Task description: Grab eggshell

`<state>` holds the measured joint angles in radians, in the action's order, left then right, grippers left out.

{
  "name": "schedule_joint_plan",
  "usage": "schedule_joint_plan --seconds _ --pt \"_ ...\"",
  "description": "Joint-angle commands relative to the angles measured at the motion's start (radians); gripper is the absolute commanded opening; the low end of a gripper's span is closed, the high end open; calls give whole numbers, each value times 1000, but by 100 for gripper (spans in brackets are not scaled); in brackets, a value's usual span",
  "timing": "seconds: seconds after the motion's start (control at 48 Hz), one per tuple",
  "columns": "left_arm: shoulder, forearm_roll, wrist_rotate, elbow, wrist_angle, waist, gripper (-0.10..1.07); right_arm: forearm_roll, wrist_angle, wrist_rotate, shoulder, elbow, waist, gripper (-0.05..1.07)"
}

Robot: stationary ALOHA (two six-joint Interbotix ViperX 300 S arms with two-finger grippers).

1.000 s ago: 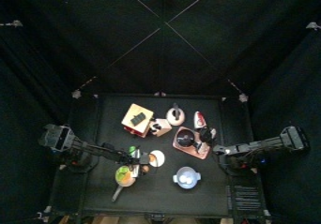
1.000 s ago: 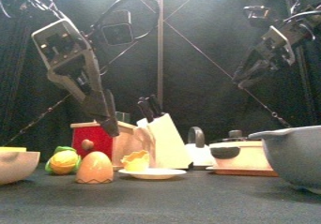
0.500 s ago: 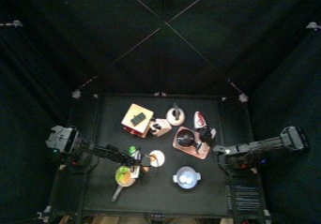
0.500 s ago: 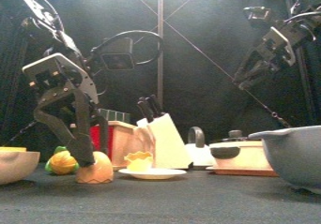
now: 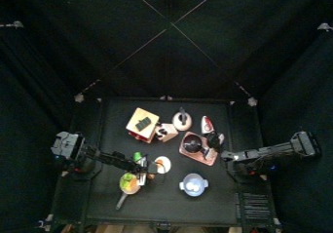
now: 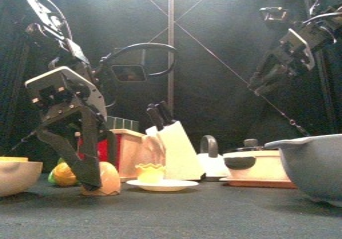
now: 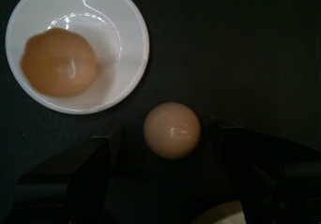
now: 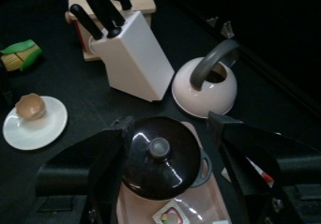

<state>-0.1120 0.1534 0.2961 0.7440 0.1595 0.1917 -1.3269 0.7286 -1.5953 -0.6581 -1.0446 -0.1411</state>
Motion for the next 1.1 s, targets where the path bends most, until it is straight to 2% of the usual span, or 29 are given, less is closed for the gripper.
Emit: schedule_joint_plan --seconds 0.0,0.354,0.625,1.083 --pt "6 2 0 -18 8 2 101 -5 -2 2 -3 9 -2 95" --pt "31 0 0 -28 12 6 77 -3 -2 2 -3 9 -2 95" --pt "100 2 2 -29 34 14 77 -5 -2 2 -3 6 -2 95" --pt "98 11 0 -52 25 12 77 -3 -3 0 -3 6 -2 95"
